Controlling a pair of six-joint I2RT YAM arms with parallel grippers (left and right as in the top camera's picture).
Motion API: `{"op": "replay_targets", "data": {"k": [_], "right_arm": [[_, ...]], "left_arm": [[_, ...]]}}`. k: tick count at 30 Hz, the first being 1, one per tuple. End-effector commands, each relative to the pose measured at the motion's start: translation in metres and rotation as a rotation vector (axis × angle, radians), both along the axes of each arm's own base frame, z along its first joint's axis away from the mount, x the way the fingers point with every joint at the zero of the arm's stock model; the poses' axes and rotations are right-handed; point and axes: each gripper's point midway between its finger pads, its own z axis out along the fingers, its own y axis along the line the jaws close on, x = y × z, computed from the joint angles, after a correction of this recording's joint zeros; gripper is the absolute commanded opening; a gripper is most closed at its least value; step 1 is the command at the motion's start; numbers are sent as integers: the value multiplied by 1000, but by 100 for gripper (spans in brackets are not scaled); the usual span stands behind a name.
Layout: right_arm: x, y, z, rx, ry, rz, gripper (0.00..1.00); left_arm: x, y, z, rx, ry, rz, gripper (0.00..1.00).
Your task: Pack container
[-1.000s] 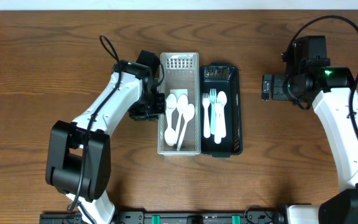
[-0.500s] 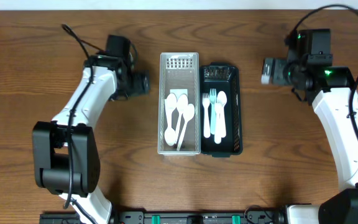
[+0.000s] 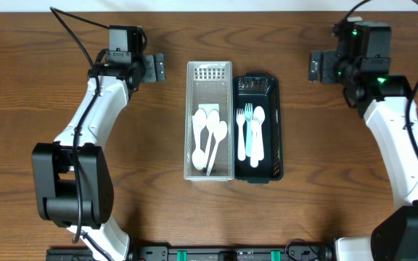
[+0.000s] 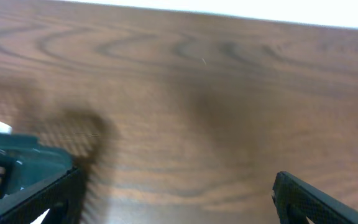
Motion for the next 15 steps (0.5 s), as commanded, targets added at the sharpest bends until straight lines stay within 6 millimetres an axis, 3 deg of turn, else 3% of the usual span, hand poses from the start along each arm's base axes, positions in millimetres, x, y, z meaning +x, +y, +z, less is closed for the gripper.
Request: {"op": "replay_targets", "data": {"k": [1,6,15], "right_arm": [[-4,-17,-6,-21,29,-33,99],[-13,-19,-4,-22,46,-36,99],[-60,-18,-7,-22,-30,-37,99]], "left_arm": [[-4,19,27,98,-33,6,98],[-20,30,45,72,-40,60,98],[-68,34,129,15,-284,109,98]]}}
